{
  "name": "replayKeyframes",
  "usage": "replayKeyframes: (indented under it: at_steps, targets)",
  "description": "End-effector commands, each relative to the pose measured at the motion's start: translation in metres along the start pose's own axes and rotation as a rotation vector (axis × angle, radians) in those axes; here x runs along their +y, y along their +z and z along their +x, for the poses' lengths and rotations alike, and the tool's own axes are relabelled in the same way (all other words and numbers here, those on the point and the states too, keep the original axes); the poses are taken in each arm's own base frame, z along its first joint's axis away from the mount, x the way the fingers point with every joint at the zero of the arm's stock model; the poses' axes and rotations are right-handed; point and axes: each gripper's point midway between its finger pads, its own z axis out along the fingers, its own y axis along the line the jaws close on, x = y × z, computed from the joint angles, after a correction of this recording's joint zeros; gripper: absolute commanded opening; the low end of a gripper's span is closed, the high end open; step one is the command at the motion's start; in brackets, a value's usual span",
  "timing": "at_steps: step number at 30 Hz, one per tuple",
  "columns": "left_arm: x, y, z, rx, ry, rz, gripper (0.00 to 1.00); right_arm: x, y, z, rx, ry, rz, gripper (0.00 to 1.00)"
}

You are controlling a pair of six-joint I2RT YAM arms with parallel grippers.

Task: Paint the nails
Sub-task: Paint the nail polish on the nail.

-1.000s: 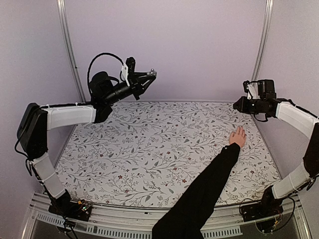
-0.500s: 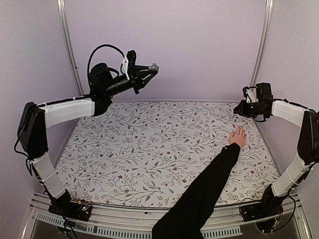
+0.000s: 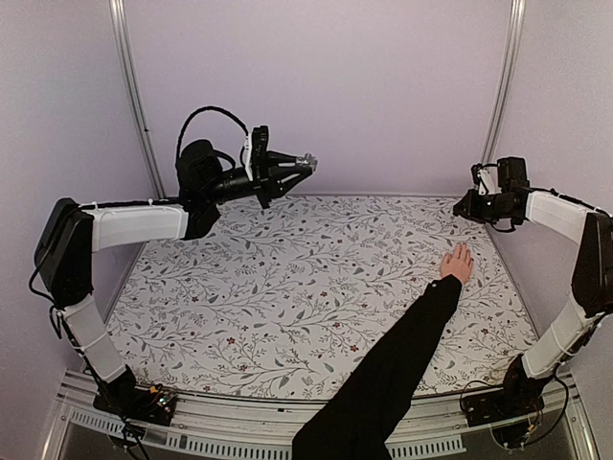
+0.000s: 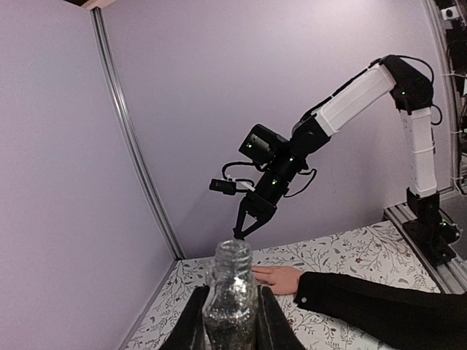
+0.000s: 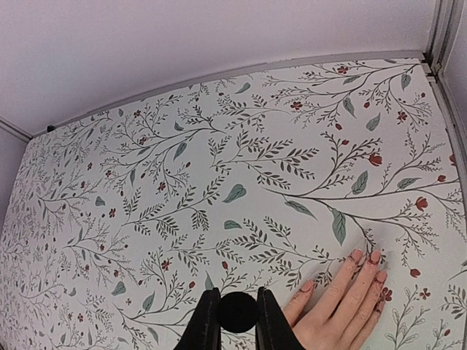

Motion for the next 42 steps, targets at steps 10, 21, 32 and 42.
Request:
replayKeyframes:
  at_steps: [10, 21, 32, 42]
  targets:
    - [-0.003, 0.009, -0.008, -0.032, 0.05, 0.016, 0.0, -0.02, -0.009, 0.01, 0.015, 0.054, 0.041, 0.0]
    - [0.014, 0.01, 0.002, -0.009, 0.029, -0.046, 0.0, -0.068, -0.011, 0.011, 0.003, 0.073, 0.141, 0.0]
    - [0.03, 0.012, 0.014, 0.006, -0.008, -0.074, 0.0, -0.095, -0.001, 0.005, -0.014, 0.084, 0.178, 0.0]
    - [0.039, 0.009, 0.019, 0.008, -0.028, -0.097, 0.0, -0.109, 0.014, 0.001, -0.009, 0.087, 0.19, 0.0]
